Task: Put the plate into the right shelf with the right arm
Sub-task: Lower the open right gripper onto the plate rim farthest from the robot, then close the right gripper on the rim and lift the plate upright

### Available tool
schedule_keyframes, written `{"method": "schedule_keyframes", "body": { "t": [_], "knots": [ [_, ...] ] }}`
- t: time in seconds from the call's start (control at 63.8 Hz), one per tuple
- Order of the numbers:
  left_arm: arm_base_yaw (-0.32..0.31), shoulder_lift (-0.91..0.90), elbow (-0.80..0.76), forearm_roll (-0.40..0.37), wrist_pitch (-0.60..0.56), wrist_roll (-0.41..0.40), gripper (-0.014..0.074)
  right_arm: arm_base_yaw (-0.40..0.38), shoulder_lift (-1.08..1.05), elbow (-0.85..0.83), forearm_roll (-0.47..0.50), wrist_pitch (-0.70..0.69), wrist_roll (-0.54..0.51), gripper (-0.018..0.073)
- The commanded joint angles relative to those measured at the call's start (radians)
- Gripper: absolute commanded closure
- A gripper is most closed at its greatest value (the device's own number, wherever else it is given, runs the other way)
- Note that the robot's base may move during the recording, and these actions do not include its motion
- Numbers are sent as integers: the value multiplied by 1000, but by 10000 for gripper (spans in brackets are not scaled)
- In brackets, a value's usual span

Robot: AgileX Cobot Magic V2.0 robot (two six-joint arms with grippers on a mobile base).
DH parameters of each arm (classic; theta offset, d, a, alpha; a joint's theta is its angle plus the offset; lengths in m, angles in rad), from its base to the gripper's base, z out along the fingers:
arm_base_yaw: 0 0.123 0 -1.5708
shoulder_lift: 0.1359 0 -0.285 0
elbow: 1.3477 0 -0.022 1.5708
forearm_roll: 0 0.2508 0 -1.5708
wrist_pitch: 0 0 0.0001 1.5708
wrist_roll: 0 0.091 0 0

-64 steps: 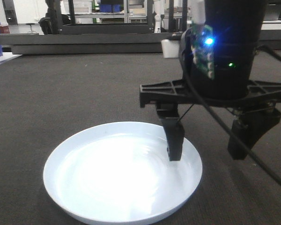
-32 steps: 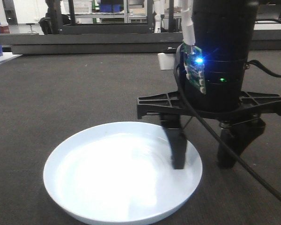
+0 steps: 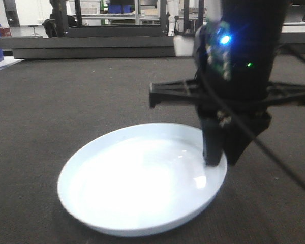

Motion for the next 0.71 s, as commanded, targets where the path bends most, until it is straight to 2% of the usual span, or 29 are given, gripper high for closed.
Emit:
{"method": "schedule_keyframes", "body": {
  "t": [0.0, 0.094, 0.188, 0.298, 0.502, 0.58, 0.69],
  "knots": [
    [-4, -2, 8, -4, -87, 3, 643, -23, -118, 6, -51, -28, -5, 505],
    [-4, -2, 8, -4, -87, 3, 643, -58, -215, 65, -63, -70, -23, 505],
    [-4, -2, 8, -4, -87, 3, 643, -106, -332, 146, -65, -134, -88, 505],
    [-4, -2, 8, -4, -87, 3, 643, -180, -468, 239, -36, -216, -217, 505],
    [-4, -2, 8, -4, -87, 3, 643, -363, -712, 405, 67, -425, -529, 505],
    [-4, -2, 8, -4, -87, 3, 643, -437, -797, 474, 91, -511, -616, 505],
    [-4, -2, 8, -4, -87, 3, 643, -530, -908, 573, 112, -631, -675, 505]
  ]
}}
